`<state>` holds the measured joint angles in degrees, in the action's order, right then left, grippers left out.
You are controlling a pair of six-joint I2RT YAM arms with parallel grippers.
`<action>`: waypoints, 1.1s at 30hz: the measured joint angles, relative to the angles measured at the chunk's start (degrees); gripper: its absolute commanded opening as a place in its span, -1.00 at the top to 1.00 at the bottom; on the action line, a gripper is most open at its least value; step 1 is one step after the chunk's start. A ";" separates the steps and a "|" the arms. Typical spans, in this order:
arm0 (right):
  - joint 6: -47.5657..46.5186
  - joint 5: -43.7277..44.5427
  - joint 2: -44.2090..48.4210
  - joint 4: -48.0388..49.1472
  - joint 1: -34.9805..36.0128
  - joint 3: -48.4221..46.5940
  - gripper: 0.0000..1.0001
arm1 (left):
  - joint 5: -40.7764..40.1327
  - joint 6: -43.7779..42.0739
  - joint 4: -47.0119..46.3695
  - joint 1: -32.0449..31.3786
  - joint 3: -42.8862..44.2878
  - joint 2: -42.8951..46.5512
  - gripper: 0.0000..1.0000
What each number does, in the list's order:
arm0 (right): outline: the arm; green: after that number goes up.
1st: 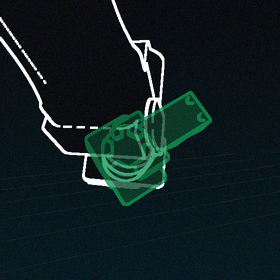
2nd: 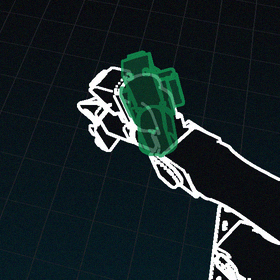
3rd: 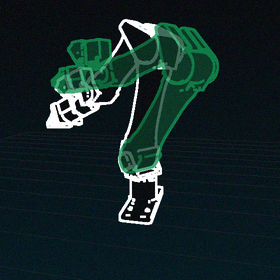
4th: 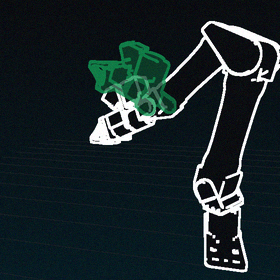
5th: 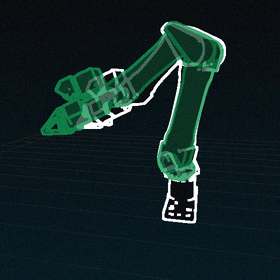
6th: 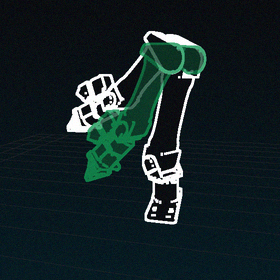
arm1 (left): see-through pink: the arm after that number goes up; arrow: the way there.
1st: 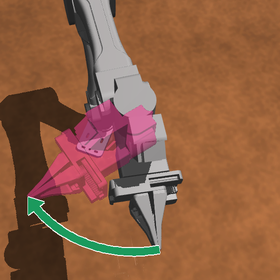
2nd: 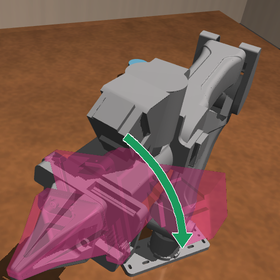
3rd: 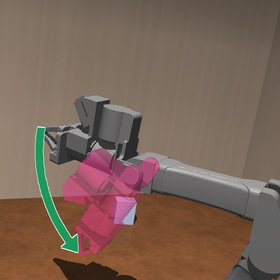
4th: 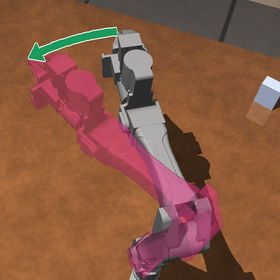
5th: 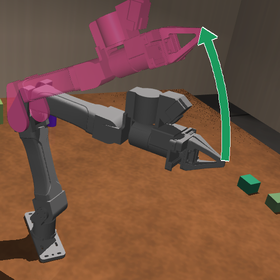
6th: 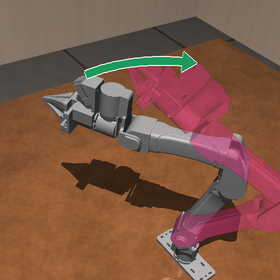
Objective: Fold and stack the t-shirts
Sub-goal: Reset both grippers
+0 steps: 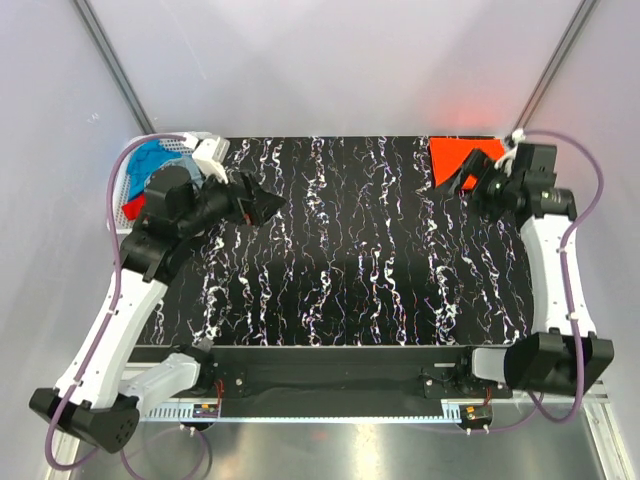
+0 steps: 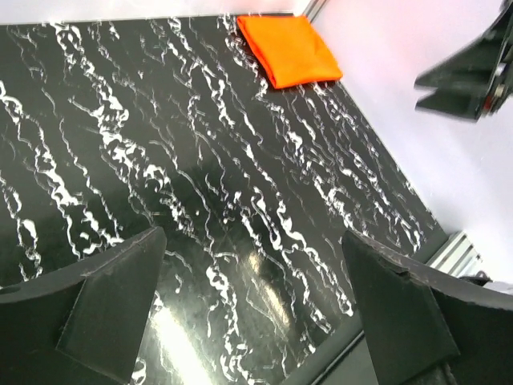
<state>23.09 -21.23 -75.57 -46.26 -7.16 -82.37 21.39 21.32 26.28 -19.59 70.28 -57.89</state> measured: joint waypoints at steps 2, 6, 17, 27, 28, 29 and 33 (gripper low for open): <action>0.98 -2.51 3.02 -0.35 0.00 5.31 -0.99 | 0.33 -0.44 0.61 0.04 -1.49 1.66 -0.98; 3.76 -7.43 10.69 0.96 0.00 12.02 -0.99 | 1.62 -0.52 1.16 0.11 -7.10 7.41 -0.97; 5.46 -10.32 16.94 1.88 0.00 15.82 -0.99 | 2.01 1.16 0.35 0.11 -11.65 13.60 -0.97; 5.42 -9.86 19.87 1.86 0.00 16.33 -0.99 | 1.75 1.18 1.29 0.11 -11.80 13.97 -0.97; 5.42 -9.81 20.22 1.81 0.00 16.46 -0.99 | 1.60 1.18 1.51 0.11 -11.82 13.97 -0.97; 5.42 -9.79 20.57 1.75 0.00 16.50 -0.99 | 1.46 1.18 1.64 0.11 -11.82 13.92 -0.97; 5.40 -9.70 22.40 1.40 0.00 16.50 -1.00 | 1.46 1.20 2.01 0.11 -11.80 13.90 -0.97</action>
<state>28.49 -30.94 -53.17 -44.86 -7.16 -65.87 22.85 22.52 28.29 -19.49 58.48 -43.99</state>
